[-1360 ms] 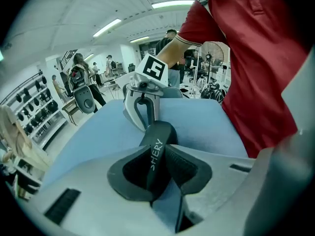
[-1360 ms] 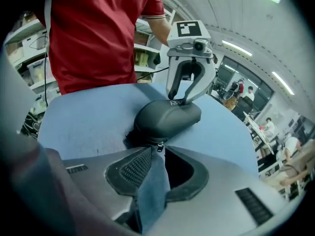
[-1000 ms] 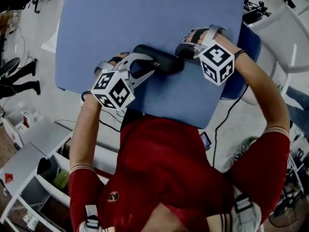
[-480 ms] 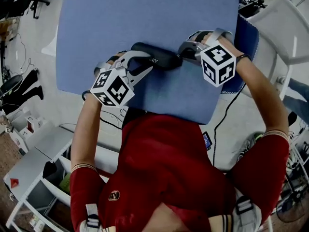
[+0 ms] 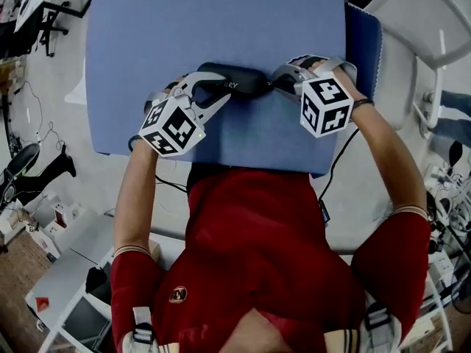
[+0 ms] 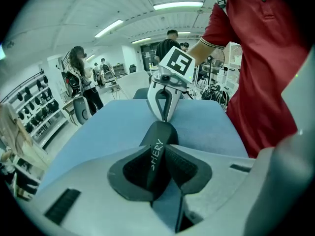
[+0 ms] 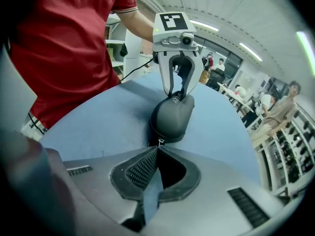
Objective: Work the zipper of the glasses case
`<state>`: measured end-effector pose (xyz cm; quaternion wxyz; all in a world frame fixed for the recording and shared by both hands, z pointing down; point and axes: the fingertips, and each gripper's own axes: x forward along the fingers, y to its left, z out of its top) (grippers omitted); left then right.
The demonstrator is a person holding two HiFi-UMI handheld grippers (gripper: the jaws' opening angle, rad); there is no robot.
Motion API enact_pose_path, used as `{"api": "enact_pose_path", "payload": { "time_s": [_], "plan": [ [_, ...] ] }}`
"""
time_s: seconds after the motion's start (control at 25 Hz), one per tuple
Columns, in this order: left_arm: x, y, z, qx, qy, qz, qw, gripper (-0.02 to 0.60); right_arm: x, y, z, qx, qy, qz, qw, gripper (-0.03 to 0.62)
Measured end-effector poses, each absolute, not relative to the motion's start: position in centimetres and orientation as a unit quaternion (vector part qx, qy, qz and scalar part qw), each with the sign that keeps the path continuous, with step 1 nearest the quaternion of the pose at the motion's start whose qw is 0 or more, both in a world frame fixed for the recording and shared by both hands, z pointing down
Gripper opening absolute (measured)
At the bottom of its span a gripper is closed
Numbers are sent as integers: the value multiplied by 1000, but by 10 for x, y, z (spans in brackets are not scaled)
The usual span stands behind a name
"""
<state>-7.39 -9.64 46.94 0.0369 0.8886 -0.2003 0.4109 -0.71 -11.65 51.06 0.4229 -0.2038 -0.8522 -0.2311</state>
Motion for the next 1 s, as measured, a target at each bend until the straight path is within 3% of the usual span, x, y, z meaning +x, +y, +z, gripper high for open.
{"api": "enact_pose_path", "payload": {
  "time_s": [0.44, 1.0],
  "plan": [
    [-78, -89, 468, 907, -161, 388, 12, 84, -13, -91, 511, -10, -872, -118, 474, 0],
    [-73, -79, 471, 921, -106, 375, -29, 84, -21, -54, 513, 161, -862, -26, 480, 0]
  ]
}}
